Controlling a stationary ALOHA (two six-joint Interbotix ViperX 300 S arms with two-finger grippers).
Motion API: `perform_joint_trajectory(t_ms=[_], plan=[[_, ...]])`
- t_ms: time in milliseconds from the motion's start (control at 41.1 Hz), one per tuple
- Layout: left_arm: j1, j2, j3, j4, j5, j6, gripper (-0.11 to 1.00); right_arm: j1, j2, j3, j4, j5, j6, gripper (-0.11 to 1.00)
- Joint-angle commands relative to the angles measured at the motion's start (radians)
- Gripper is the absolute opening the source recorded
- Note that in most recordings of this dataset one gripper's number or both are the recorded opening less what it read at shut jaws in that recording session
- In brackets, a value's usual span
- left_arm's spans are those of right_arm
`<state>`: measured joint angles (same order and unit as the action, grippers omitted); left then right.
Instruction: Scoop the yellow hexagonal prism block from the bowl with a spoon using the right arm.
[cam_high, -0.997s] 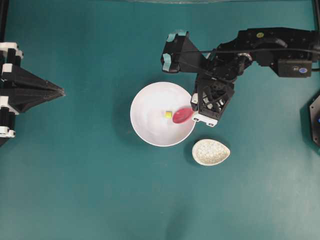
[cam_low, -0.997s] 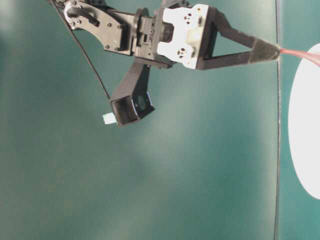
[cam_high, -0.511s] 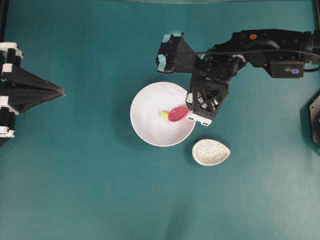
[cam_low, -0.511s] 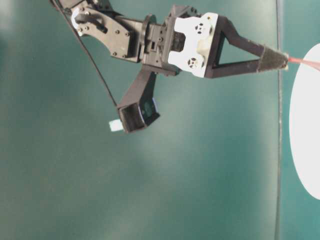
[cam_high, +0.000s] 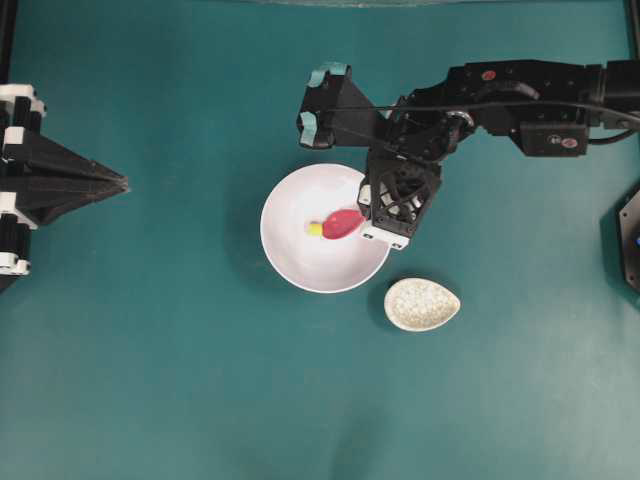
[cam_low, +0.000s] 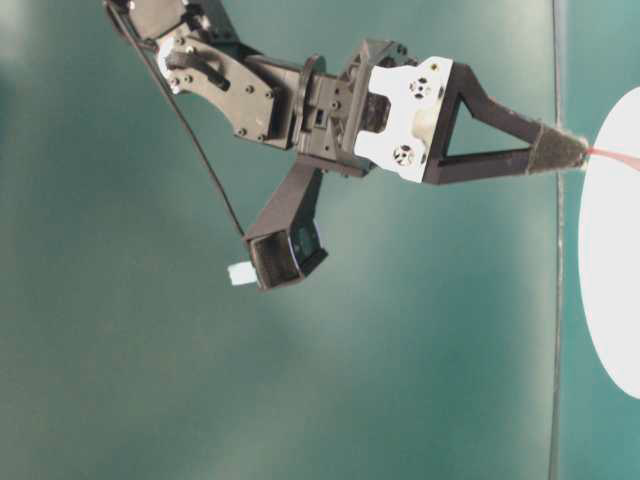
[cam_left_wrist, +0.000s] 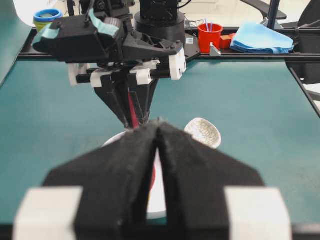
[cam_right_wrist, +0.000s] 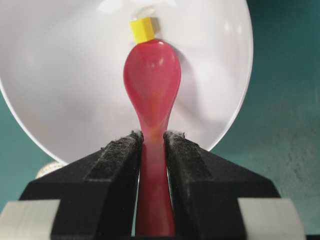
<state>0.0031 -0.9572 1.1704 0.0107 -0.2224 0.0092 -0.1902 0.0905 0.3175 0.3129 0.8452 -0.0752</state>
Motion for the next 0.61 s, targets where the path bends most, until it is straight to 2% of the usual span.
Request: perform_joint_trajectory(t_ms=[0, 584], plan=[[0.000, 0.005, -0.020, 0.002, -0.003, 0.005, 0.06, 0.017, -0.014, -0.029, 0.005, -0.006, -0.002, 0.24], [0.000, 0.005, -0.020, 0.002, -0.003, 0.005, 0.06, 0.038, -0.006, -0.031, 0.005, -0.112, -0.003, 0.24]])
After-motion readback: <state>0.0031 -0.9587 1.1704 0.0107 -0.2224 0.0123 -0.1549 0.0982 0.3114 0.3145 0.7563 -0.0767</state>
